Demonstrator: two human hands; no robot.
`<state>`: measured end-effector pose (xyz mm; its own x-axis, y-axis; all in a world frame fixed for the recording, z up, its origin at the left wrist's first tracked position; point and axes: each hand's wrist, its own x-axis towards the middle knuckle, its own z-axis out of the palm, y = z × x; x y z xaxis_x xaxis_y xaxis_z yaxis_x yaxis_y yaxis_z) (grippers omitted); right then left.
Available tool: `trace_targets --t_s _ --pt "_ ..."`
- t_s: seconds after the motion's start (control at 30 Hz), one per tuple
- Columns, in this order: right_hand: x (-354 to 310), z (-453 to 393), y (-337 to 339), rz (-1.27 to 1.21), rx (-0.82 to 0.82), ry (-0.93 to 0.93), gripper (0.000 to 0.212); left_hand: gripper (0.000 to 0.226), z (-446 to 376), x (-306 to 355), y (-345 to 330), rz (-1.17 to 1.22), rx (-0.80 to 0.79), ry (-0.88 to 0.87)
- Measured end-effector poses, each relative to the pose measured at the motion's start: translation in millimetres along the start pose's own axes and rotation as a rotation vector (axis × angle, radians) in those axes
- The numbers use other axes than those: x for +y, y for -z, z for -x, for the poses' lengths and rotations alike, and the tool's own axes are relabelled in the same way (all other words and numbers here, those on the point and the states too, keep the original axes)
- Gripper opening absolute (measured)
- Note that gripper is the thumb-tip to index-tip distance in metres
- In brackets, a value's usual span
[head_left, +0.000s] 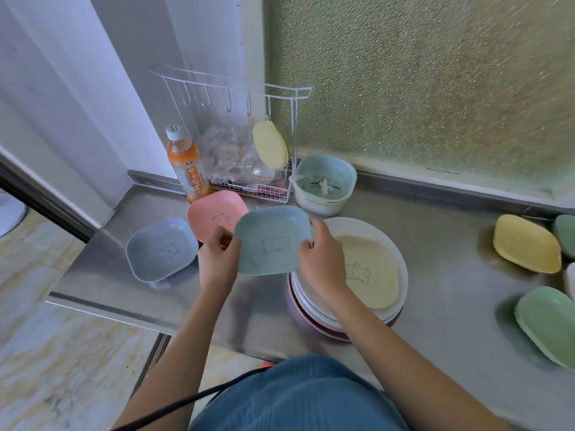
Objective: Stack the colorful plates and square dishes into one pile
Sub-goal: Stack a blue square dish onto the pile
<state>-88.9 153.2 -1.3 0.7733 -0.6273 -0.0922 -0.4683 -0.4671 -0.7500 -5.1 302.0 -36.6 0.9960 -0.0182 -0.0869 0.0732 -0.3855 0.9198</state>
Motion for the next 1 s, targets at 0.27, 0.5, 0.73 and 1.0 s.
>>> trace_targets --t_s 0.27,0.5,0.73,1.0 --pt "65.5 4.2 72.5 0.055 0.242 -0.196 0.056 0.015 30.1 47.5 -74.2 -0.084 -0.415 -0.204" --pt "107.4 19.1 84.8 0.332 0.199 -0.282 0.051 0.024 50.3 30.6 -97.9 -0.661 -0.501 -0.418" --pt "122.1 20.6 70.5 0.508 0.151 -0.261 0.054 0.022 49.4 15.2 -104.8 -0.899 -0.55 -0.525" --pt "117.1 8.8 60.3 0.494 0.125 -0.253 0.055 0.017 44.1 15.3 -101.7 -0.868 -0.465 -0.487"
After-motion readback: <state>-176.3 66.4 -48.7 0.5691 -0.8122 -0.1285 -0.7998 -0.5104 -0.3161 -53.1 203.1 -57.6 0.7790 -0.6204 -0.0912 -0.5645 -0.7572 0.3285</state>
